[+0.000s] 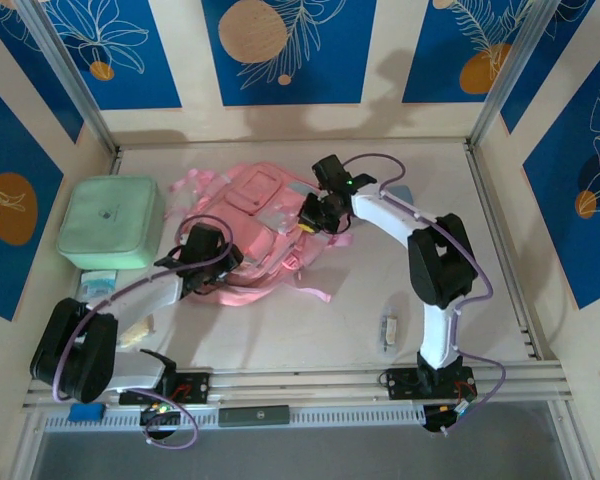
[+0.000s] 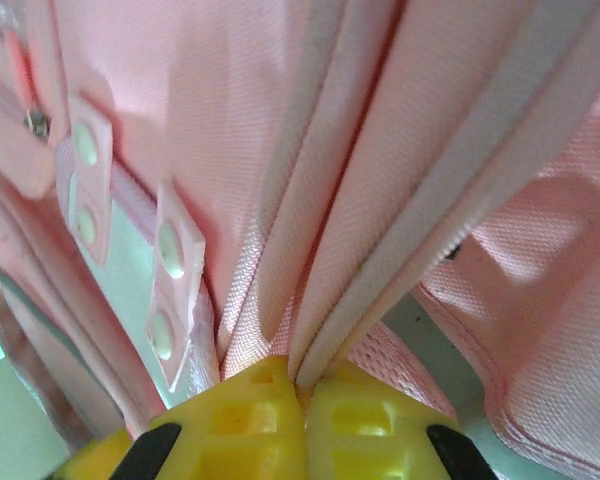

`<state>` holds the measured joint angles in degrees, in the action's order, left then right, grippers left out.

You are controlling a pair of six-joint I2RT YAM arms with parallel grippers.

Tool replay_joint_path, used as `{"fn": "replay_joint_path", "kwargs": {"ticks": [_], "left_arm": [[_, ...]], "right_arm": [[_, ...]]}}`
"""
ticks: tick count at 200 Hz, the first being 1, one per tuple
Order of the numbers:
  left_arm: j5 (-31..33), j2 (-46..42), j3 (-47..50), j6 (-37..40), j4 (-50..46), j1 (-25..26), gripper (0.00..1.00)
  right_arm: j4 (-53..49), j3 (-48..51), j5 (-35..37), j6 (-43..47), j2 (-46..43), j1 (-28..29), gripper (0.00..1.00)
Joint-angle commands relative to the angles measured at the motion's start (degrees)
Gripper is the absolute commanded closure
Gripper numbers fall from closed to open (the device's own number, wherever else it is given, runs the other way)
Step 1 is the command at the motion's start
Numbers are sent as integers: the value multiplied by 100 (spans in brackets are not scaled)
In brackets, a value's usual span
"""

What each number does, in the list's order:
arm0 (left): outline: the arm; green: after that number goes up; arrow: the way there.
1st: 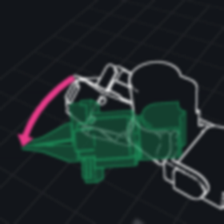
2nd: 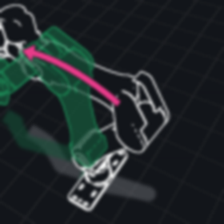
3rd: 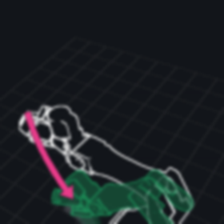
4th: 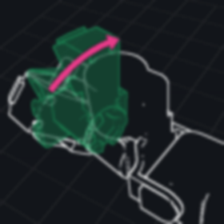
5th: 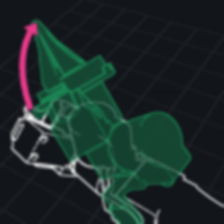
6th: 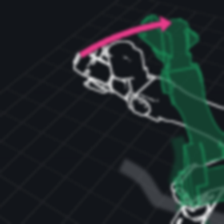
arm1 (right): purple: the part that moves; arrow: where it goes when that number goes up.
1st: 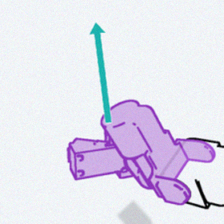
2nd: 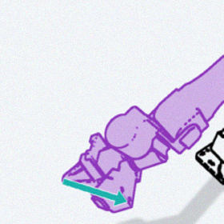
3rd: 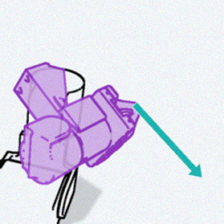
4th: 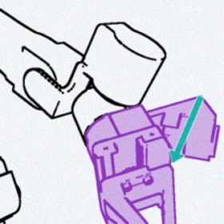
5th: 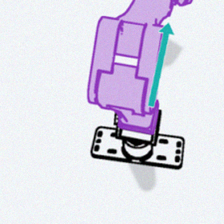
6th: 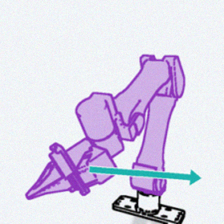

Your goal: Pack the student bag

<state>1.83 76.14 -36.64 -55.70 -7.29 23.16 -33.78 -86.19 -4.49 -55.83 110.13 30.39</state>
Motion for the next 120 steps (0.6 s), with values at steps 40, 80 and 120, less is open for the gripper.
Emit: {"fn": "replay_joint_path", "kwargs": {"ticks": [40, 80, 120], "left_arm": [[-364, 480, -1422, 1350, -680, -624, 40], [-950, -384, -1569, 1273, -1980, -379, 39], [100, -765, -1834, 340, -2699, 1216, 38]], "right_arm": [[641, 754, -158, -1198, -660, 307, 100], [1194, 1185, -100, -2048, -1025, 389, 100], [1111, 1233, -92, -2190, -1180, 415, 100]]}}
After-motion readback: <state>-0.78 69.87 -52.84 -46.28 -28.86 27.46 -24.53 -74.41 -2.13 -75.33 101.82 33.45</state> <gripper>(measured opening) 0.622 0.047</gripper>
